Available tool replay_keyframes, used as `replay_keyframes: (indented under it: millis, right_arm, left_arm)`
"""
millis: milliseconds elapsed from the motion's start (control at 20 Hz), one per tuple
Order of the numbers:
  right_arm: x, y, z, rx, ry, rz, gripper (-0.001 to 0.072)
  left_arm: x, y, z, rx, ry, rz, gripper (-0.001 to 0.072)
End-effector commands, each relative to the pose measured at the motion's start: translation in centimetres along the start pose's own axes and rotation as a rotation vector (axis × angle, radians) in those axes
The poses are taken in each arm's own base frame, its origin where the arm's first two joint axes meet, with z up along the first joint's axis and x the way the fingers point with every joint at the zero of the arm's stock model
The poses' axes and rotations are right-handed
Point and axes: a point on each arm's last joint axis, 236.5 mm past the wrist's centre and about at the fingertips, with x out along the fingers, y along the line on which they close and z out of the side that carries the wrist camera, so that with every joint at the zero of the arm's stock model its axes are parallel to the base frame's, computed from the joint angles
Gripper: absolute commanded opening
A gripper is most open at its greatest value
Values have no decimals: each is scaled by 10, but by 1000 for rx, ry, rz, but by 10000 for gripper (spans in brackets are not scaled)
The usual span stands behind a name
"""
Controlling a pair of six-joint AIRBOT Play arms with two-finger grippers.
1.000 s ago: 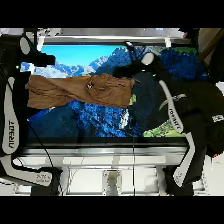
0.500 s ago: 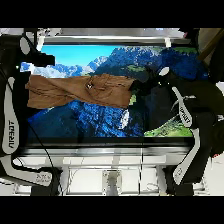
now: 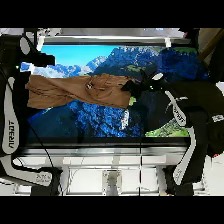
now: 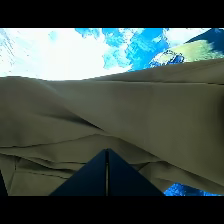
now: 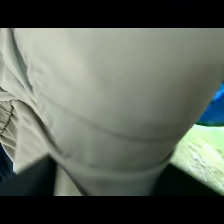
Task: Fold the clothes and pants, and hang the long-sleeved shirts on hangers.
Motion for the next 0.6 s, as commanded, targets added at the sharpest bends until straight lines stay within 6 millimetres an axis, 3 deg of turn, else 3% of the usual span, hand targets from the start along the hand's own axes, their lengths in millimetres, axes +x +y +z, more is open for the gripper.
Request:
replay_keyframes:
  millis: [0, 50, 150, 250, 450, 550]
  right_arm:
    - [13, 12, -7, -17, 13, 9, 244]
    - [12, 15, -9, -31, 24, 11, 40]
    - [0, 24, -16, -97, 70, 10, 28]
    - [-28, 25, -27, -165, 146, -32, 28]
    - [-119, 24, -37, -284, 165, -204, 28]
    - [-169, 30, -51, -310, 175, -260, 28]
  left_arm:
    - [0, 1, 0, -1, 0, 1, 7]
    - [0, 1, 0, -1, 1, 1, 7]
    - [-2, 1, -6, -1, 25, 0, 7]
    - [-10, 2, -15, 13, 61, 0, 7]
    - [-36, -3, -30, 18, 114, -20, 7]
    - [-52, -27, -38, 15, 139, -102, 7]
